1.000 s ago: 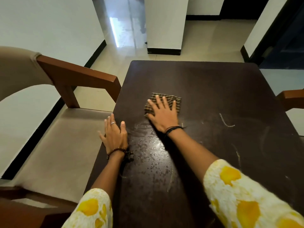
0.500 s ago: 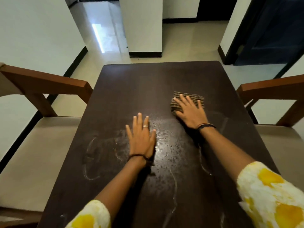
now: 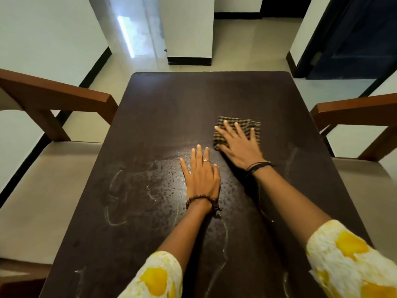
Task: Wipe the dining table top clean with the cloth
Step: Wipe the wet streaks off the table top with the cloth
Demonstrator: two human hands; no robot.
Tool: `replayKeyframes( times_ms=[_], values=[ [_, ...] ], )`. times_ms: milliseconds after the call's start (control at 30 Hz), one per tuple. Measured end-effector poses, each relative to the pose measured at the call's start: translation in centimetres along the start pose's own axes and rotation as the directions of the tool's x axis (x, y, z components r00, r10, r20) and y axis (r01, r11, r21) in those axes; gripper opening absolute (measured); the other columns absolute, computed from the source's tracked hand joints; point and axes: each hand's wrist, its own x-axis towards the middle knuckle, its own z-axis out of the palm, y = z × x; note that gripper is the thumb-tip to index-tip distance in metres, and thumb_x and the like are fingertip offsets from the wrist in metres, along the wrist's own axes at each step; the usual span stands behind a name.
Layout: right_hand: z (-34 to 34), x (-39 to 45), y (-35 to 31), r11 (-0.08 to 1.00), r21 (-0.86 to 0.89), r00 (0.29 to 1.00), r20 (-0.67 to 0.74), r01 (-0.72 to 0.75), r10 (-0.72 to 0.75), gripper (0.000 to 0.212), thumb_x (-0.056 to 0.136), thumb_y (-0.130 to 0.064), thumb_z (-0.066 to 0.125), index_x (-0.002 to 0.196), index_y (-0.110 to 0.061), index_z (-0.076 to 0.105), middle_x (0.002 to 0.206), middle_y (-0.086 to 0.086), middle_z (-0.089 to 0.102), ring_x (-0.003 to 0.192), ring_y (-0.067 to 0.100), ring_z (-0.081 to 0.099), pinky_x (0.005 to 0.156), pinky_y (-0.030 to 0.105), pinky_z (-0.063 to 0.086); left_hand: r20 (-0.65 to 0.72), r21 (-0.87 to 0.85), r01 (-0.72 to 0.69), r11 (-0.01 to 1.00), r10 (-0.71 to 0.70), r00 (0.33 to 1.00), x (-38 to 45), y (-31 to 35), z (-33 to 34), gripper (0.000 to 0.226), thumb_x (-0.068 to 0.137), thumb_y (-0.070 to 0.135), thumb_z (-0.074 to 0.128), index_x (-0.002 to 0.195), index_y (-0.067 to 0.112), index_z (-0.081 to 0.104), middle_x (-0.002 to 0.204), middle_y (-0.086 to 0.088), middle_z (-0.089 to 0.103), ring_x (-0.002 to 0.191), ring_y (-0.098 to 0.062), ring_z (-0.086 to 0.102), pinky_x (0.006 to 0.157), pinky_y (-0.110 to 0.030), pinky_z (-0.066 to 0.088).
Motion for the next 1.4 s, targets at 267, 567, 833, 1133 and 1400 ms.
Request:
replayKeyframes(
  times_ms=[267,567,833,1133,1400],
  values=[
    [-0.7,-1.8,6.7,0.995,0.04,0.993,-0.061,-0.096,0.099,0.057,0.097,-0.044,0.033,0.149,-0.033,0.012,0.159,-0.005,0.007,0.146,0.017,0.006,0.116,0.047,0.003,-0.01,0.055,-0.295,0.954,0.296,0.955,-0.2,0.7,0.0,0.055,0.093,0.041,0.011,0.145,0.023,0.013,0.153,0.005,0.006,0.139,-0.007,-0.003,0.109,-0.047,-0.014],
    [-1.4,-7.3,13.5,0.941,0.075,0.943,-0.031,-0.329,0.332,0.057,0.097,-0.045,0.032,0.149,-0.035,0.01,0.16,-0.004,0.004,0.147,0.019,0.003,0.115,0.051,0.0,0.095,0.003,-0.422,0.907,0.42,0.903,0.0,0.6,0.3,0.065,0.086,0.051,0.002,0.143,0.03,0.024,0.152,0.007,0.02,0.14,-0.009,0.009,0.113,-0.034,-0.009],
    [-0.8,-10.3,13.4,0.942,0.063,0.943,-0.032,-0.33,0.332,0.055,0.097,-0.049,0.029,0.148,-0.037,0.01,0.159,-0.004,0.001,0.147,0.018,0.0,0.116,0.051,-0.002,0.088,0.007,-0.404,0.915,0.402,0.911,0.0,0.7,0.3,0.063,0.087,0.051,0.004,0.142,0.03,0.027,0.151,0.008,0.021,0.14,-0.009,0.011,0.114,-0.035,-0.005],
    [-1.0,-7.6,14.3,0.919,0.068,0.919,-0.047,-0.389,0.392,0.058,0.096,-0.052,0.029,0.148,-0.036,0.009,0.16,-0.002,0.002,0.147,0.021,0.001,0.115,0.054,-0.001,0.031,-0.048,-0.425,0.904,0.426,0.904,-0.2,0.7,-0.1,0.063,0.088,0.046,0.008,0.138,0.023,0.038,0.147,0.001,0.033,0.137,-0.015,0.025,0.113,-0.039,0.004],
    [-0.2,-13.6,11.7,0.908,0.055,0.904,-0.086,-0.414,0.418,0.058,0.096,-0.052,0.029,0.148,-0.036,0.01,0.159,-0.001,0.006,0.147,0.021,0.003,0.116,0.052,-0.001,-0.199,-0.236,-0.314,0.92,0.271,0.942,-1.1,-0.2,-1.7,0.036,0.093,0.018,0.036,0.126,0.019,0.051,0.118,-0.005,0.061,0.111,-0.021,0.054,0.106,-0.046,0.026]
  ],
)
